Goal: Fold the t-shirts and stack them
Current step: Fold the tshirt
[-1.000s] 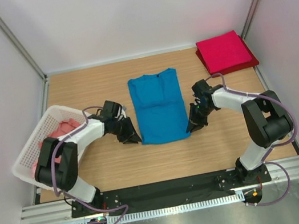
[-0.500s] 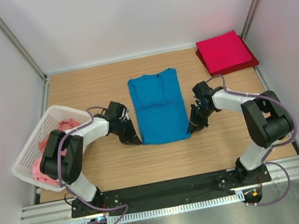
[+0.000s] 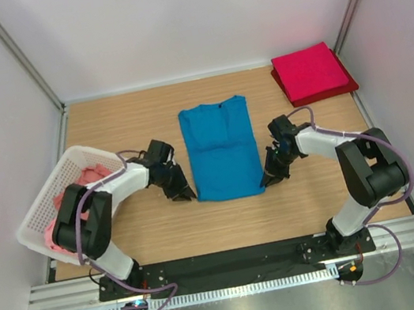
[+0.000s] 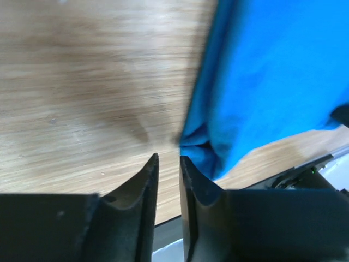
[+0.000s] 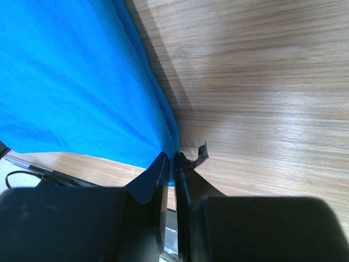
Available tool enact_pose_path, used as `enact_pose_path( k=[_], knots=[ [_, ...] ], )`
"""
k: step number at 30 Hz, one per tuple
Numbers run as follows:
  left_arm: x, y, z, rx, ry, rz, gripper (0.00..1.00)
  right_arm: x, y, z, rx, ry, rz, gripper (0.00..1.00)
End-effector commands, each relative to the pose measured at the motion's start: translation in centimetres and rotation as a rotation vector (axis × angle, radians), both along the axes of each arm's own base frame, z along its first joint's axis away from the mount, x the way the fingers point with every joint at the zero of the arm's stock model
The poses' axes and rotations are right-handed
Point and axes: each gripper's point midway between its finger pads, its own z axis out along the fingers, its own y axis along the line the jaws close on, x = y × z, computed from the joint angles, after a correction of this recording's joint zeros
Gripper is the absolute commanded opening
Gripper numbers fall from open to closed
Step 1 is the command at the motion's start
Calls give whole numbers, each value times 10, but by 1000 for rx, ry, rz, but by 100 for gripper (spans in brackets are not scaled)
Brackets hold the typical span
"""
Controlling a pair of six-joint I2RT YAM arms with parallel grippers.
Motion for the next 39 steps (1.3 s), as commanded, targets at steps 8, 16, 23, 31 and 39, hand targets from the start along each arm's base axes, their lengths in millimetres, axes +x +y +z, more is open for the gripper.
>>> enact_pose_path(
  k=[8,16,23,31,39],
  knots=[
    [36,-41,46,-189,-179,-93,17,2,0,9,1,-35,7,14],
    [17,-14,0,-25,-37,-44,10,5,2,10,2,-38,4,14],
    [14,-4,4,29,-40,-56,26,5,-1,12,-13,-44,4,14],
    [22,-24,47,-92,-109,-104,32,5,-2,13,-19,-47,4,20],
    [8,-22,18,-86,-43,-115,28,5,-2,13,-19,-51,4,21]
  ],
)
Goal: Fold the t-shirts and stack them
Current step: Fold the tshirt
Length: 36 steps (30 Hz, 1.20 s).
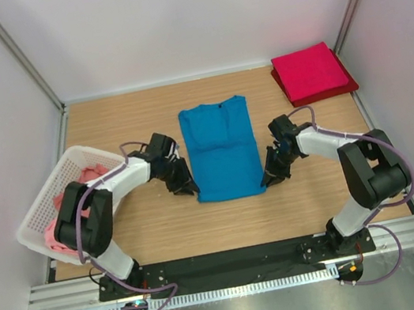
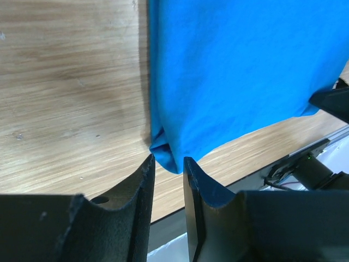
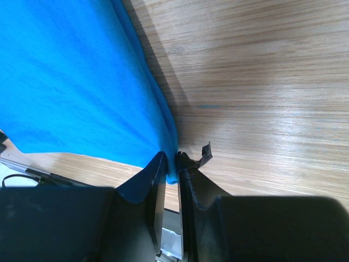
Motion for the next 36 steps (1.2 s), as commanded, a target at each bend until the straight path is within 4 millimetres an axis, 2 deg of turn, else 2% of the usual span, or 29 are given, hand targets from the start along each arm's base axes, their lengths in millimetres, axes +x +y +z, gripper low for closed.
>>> enact_pose_path(
  k=[1,4,7,9,10,12,16,19,20,22,24,26,27,32,34,36],
  knots=[
    [-11,-7,-9,-36,24,-36,29,4,1,11,0,-37,7,21],
    [-22,-1,-29,2,76,-36,27,3,2,8,4,-32,6,21],
    [-25,8,-34,48,76,-22,26,4,2,10,6,-34,9,21],
    [-20,11,-26,72,48,-16,27,4,2,11,6,-39,15,22],
    [-13,11,-14,88,39,-9,27,5,2,12,4,-41,17,22],
    [-4,17,-4,143,17,7,27,4,2,11,5,-36,18,23],
    [17,15,33,155,-58,35,29,1,2,10,6,-31,18,24],
    [20,-1,48,82,-93,14,30,0,2,10,8,-31,23,25],
    [17,-7,48,54,-92,-4,30,1,1,10,7,-33,20,25],
    [12,-29,50,-54,-85,-55,29,0,1,8,8,-29,20,25],
    [-3,-38,39,-109,-26,-76,25,-1,1,7,7,-22,22,25],
    [-7,-45,32,-130,-36,-89,22,0,2,7,9,-26,22,25],
    [-14,-41,21,-116,-11,-88,21,-1,1,6,9,-21,23,25],
    [-25,-20,-28,9,50,-60,17,-2,1,2,8,-15,29,25],
    [-26,-18,-33,14,52,-57,17,-5,1,1,6,-11,33,25],
    [-25,-21,-28,1,45,-57,18,-6,-1,0,3,-11,37,25]
  ],
)
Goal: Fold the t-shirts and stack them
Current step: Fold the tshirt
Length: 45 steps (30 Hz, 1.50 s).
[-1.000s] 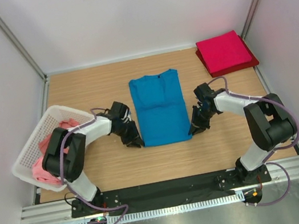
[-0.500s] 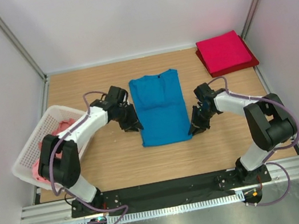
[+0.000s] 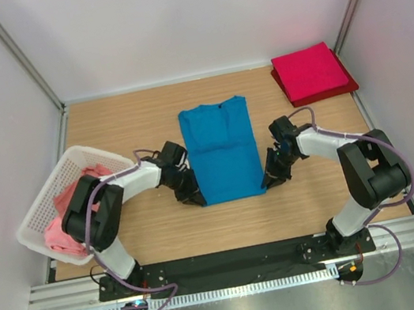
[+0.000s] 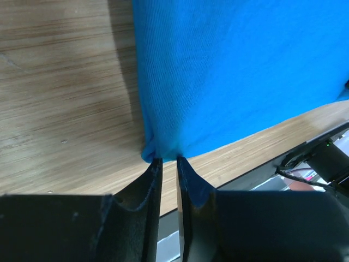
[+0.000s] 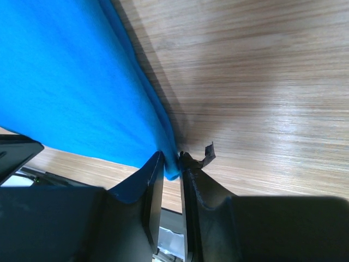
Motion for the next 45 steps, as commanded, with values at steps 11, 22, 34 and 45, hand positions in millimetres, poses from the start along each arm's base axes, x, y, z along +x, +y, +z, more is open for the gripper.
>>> enact_pose_path(
  k=[11,22,34,45],
  knots=[
    [10,2,56,-1,-66,-16,35,-13,-9,12,-28,-27,44,48],
    [4,5,11,1,21,-13,40,-19,1,-12,28,15,52,40],
    [7,8,-7,18,28,1,25,-25,-7,-23,-6,23,56,13],
    [-4,5,21,-52,39,99,0,-39,-12,-7,-11,12,58,1]
  ],
)
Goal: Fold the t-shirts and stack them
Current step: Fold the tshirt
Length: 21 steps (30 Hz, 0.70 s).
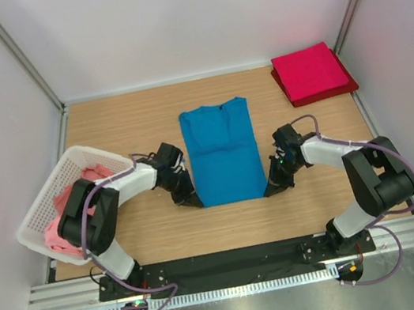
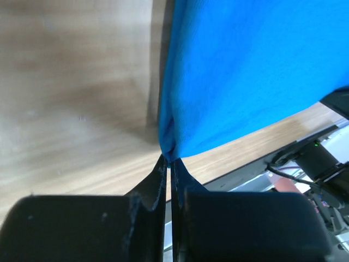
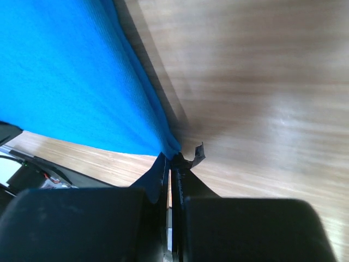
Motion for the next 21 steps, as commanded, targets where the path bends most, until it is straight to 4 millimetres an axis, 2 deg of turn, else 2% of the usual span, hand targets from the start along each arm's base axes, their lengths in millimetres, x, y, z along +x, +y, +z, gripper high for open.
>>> enact_pose_path(
  k=[1,7,12,18,21],
  knots=[
    [-3,-2,23,-59,-19,65,0,-21,-14,3,-57,2,9,1],
    [-17,2,42,-94,-47,99,0,-40,-20,17,-50,-16,3,1],
    [-23,-1,71,-137,-91,116,0,-46,-22,39,-35,-62,-3,1],
    [-17,4,102,-137,-168,147,0,-42,-30,75,-69,-134,-1,1],
    [-8,5,115,-126,-204,162,0,-33,-32,92,-83,-178,8,1]
  ],
)
